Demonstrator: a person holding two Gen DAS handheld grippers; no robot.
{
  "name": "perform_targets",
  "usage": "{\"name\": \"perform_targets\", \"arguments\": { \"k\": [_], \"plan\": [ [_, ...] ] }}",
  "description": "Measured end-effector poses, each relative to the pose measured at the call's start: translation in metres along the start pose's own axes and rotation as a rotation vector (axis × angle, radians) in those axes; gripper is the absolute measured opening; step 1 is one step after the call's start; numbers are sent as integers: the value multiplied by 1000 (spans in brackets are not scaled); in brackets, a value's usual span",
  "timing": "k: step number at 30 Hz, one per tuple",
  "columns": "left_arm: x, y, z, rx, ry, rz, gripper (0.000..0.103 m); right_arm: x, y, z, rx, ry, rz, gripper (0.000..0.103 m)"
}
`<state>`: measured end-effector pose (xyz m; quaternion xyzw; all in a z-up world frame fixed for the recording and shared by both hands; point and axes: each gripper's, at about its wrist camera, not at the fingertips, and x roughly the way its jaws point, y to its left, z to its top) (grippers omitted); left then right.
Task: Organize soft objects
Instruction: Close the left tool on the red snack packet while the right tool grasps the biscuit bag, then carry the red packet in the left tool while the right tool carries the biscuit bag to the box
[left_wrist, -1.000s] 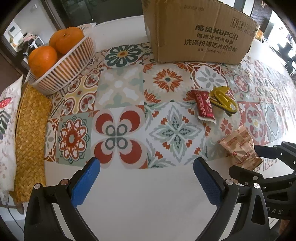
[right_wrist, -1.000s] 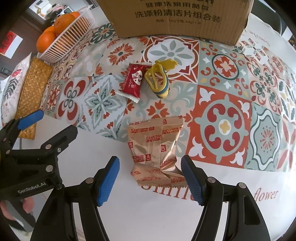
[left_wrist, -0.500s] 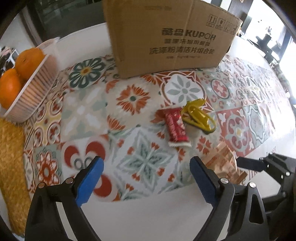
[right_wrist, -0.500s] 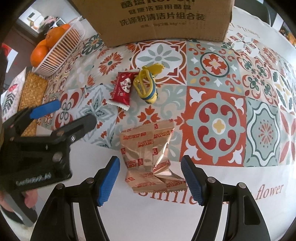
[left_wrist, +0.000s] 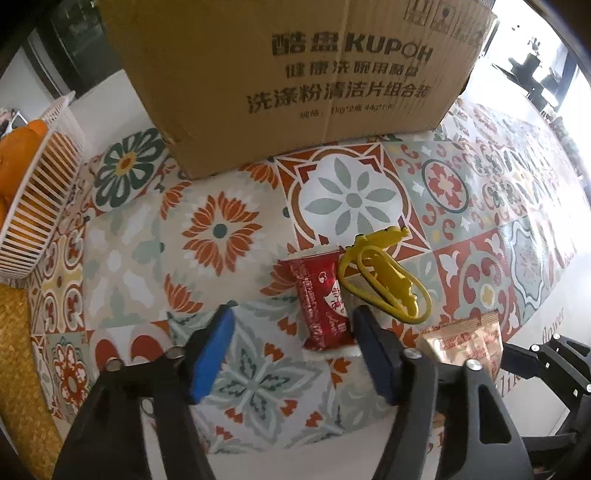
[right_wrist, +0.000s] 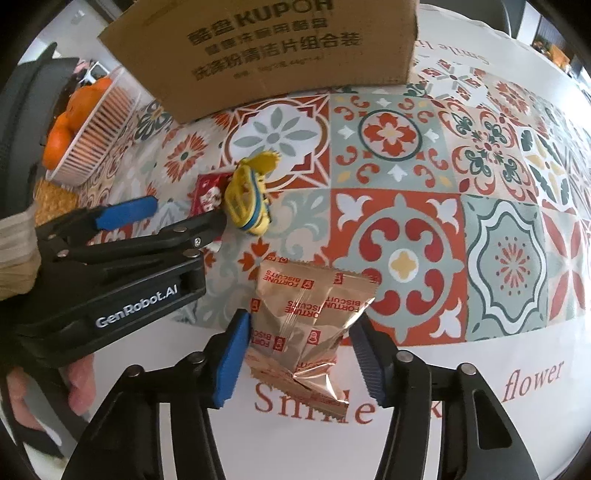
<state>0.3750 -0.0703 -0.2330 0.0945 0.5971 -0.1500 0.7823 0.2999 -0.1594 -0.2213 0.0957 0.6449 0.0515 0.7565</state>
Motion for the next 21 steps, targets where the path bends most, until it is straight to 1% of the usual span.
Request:
{"name": "perform_targets", "arguments": {
  "k": [3, 4, 5, 7, 11, 12, 13, 14, 16, 21],
  "plan": [
    [4, -2, 4, -6, 0, -9, 54, 1, -4, 3, 17, -7, 0, 51],
    [4, -2, 5, -5, -5, -9, 48, 0, -5, 3, 21, -11, 3, 50],
    [4, -2, 5, -7, -10, -12, 39, 0, -5, 4, 24, -15, 4, 49],
    [3, -1, 5, -14, -16, -25, 29, 0, -5, 5, 27, -24, 7, 49],
    [2, 1, 2, -12, -20, -35, 28, -1, -8, 7, 40, -33, 12, 48],
    [-3, 3, -4, -12, -20, -37, 26, -2, -9, 8, 43, -36, 15, 47],
    [-4, 3, -6, -13, -19, -43, 22, -4, -10, 9, 43, -40, 16, 47],
    [-6, 4, -7, -15, -20, -46, 22, -5, -11, 9, 43, -44, 18, 47],
    [-13, 6, -20, -20, -30, -49, 22, -9, -12, 9, 45, -57, 29, 47],
    [-28, 12, -33, -43, -57, -64, 22, -19, -11, 10, 29, -81, 37, 47]
  ]
}}
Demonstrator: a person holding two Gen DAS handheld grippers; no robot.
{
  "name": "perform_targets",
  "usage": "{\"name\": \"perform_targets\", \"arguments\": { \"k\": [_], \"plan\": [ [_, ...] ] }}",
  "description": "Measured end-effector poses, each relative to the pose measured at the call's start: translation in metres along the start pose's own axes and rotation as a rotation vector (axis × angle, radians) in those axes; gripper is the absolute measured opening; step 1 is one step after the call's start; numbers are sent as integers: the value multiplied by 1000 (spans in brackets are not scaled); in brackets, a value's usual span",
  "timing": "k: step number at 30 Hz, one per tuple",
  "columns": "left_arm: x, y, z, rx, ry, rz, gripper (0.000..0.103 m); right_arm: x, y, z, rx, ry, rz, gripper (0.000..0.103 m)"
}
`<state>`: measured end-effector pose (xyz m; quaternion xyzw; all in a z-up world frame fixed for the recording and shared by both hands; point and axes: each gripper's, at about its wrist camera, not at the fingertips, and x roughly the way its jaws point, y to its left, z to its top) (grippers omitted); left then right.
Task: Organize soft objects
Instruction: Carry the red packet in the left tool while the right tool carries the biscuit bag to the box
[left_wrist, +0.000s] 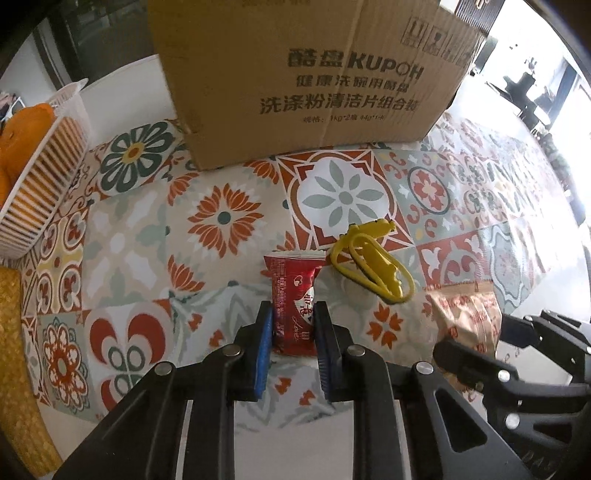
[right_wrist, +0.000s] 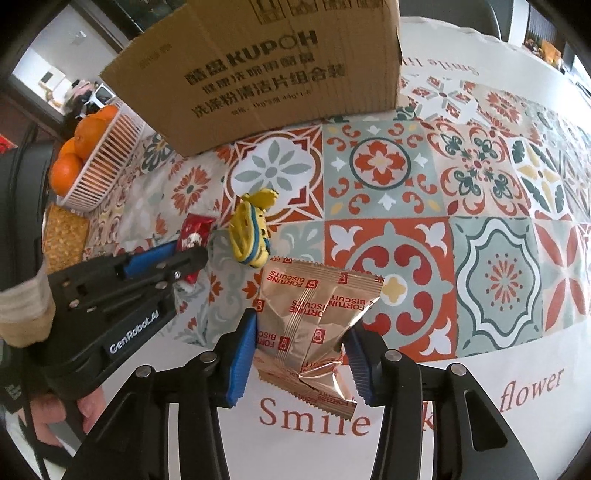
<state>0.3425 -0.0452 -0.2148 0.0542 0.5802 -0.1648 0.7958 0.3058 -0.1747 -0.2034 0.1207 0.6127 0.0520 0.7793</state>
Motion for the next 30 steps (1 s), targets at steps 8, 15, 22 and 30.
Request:
{"name": "perform_targets", "arguments": {
  "k": [8, 15, 22, 30],
  "plan": [
    [-40, 2, -13, -35, -76, 8, 22, -20, 9, -1, -32, -47, 17, 47],
    [-77, 5, -10, -53, -155, 11, 22, -48, 15, 1, -56, -115, 28, 47],
    [-109, 0, -2, -59, -237, 11, 22, -83, 28, 11, -99, -215, 27, 47],
    [-153, -4, 10, -42, -350, 11, 22, -124, 42, 20, -143, -321, 41, 47]
  ]
}}
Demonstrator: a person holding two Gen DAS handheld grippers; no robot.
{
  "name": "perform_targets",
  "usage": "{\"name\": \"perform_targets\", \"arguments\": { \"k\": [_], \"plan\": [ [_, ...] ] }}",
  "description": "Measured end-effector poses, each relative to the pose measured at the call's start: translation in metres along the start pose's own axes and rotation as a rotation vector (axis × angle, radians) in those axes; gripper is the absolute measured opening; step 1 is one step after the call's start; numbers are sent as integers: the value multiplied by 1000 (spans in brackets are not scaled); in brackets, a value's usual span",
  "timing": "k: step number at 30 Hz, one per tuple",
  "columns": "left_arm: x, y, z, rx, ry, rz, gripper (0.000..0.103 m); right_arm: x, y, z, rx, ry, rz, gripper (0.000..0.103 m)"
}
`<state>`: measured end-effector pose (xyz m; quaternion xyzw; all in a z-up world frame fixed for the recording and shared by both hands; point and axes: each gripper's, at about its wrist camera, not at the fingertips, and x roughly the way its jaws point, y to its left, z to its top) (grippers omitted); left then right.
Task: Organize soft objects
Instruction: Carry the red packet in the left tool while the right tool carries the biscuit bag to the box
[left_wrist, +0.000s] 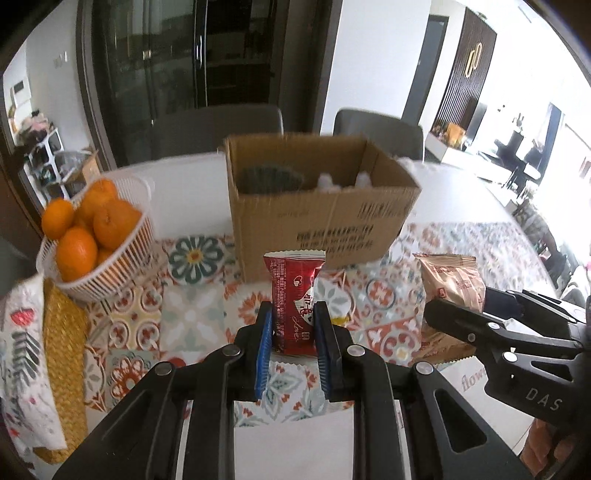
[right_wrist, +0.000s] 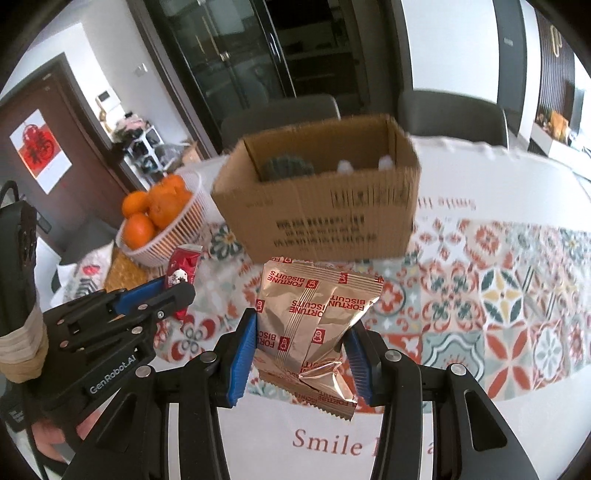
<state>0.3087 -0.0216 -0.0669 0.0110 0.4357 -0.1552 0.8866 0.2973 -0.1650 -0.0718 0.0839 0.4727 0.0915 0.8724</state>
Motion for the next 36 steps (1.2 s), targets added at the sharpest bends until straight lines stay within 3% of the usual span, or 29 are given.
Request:
{"name": "perform_targets", "arguments": {
  "k": [19, 29, 36],
  "plan": [
    [-39, -7, 64, 35, -164, 1, 22, -50, 8, 61, -52, -205, 25, 47],
    [-22, -6, 100, 31, -158, -28, 22, -50, -1, 99, -55, -257, 27, 47],
    [0, 0, 125, 26, -140, -15, 22, -26, -9, 127, -52, -225, 38, 47]
  ]
}}
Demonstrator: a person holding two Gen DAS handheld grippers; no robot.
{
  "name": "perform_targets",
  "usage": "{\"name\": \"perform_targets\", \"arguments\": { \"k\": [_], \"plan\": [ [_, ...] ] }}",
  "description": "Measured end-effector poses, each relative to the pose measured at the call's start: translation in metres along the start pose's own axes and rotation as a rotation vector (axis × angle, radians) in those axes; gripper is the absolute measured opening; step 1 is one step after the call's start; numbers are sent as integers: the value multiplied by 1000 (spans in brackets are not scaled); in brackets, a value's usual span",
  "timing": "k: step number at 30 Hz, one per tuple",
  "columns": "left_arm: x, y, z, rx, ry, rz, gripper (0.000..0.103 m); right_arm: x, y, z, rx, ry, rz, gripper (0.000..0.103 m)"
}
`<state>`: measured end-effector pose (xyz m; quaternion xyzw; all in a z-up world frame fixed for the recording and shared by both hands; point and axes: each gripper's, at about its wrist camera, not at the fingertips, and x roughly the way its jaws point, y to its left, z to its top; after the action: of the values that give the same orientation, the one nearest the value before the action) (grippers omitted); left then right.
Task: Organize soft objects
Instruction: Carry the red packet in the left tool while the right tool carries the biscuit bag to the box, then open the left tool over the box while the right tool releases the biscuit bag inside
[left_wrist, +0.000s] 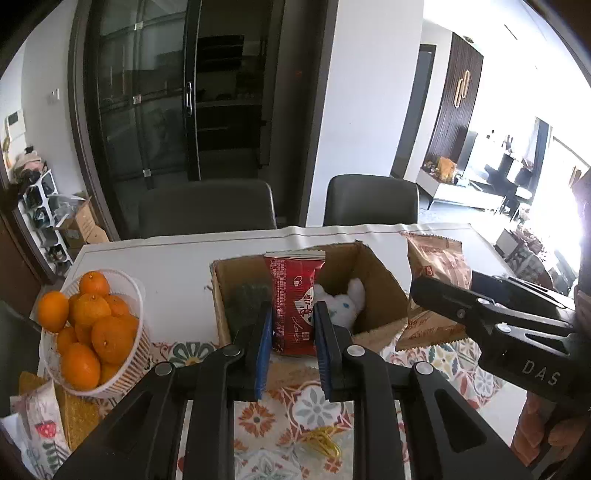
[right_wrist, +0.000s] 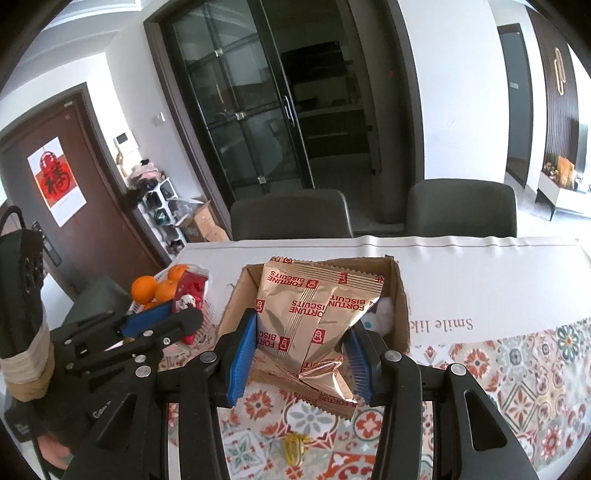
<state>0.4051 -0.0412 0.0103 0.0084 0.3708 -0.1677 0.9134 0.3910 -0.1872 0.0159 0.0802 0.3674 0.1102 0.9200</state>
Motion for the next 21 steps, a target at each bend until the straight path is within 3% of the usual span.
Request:
{"name": "perform_targets", "arguments": {
  "k": [10, 21],
  "plan": [
    [45, 11, 21, -12, 67, -3, 22, 46, -15, 24, 12, 58, 0, 47],
    [108, 16, 21, -17, 215, -9, 23, 105, -36, 27, 30, 185, -12, 47]
  ]
}}
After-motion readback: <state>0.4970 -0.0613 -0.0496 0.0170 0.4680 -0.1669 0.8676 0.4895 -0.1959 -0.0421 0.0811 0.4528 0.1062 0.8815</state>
